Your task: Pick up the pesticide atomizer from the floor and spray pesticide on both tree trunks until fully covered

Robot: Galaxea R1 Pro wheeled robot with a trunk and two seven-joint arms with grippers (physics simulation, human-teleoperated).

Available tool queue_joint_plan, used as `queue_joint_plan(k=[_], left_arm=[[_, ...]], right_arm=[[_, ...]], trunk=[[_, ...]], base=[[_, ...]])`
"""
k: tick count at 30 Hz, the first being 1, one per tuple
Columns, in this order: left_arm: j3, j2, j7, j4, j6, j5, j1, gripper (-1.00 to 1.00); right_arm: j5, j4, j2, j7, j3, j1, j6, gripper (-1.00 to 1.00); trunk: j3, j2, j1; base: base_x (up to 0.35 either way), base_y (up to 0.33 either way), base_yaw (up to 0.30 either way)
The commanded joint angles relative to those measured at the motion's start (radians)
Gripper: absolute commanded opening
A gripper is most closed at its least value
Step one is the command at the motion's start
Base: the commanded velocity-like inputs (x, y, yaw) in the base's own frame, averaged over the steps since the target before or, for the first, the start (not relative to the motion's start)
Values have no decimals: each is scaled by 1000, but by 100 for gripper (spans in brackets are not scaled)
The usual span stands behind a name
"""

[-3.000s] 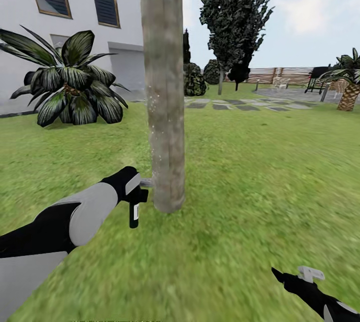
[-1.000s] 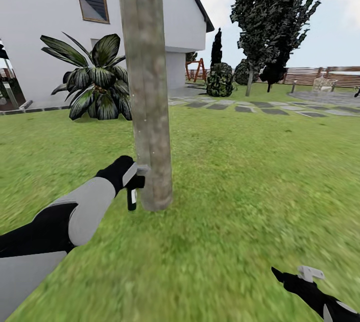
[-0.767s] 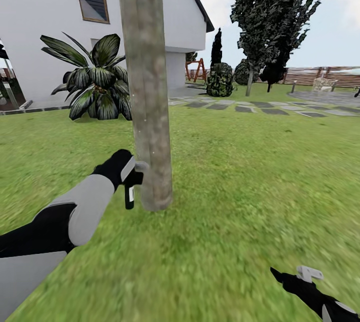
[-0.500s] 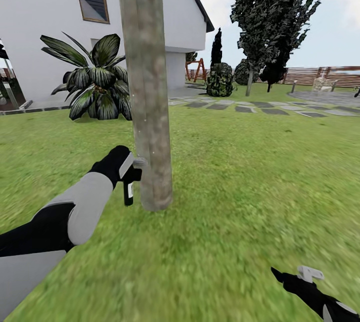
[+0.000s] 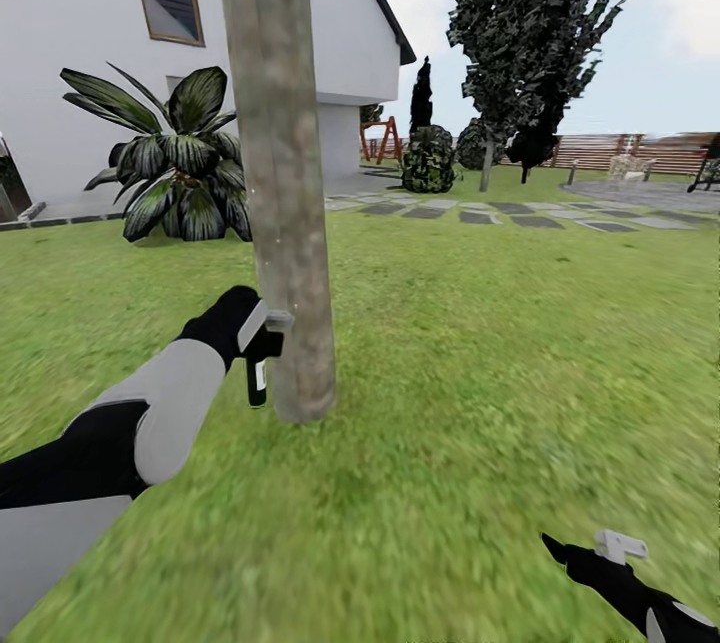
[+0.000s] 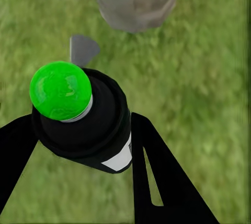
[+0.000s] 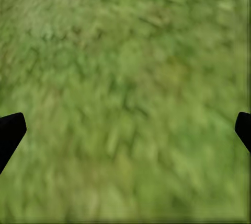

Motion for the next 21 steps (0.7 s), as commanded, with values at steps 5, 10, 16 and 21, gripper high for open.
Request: queue_joint_plan(k=[5,10,16,21], left_arm=[[0,0,0,0,3,1,-48,-100],[0,0,0,0,5,2,-84,-100],[1,0,0,1,7,3,-125,-100],[0,0,0,2,8,4,-169,-100]], right_arm=[[1,0,0,0,0,0,0,100],[3,1,3,-1,1,0,0,100],[3,1,3,-2,2,0,0,100],[3,1,3,-2,2,0,0,100]], trunk=[[0,0,0],[0,0,0],[0,0,0],[0,0,0]], base=[[176,0,-19],[76,0,-1],[107,0,0],[6,0,0]])
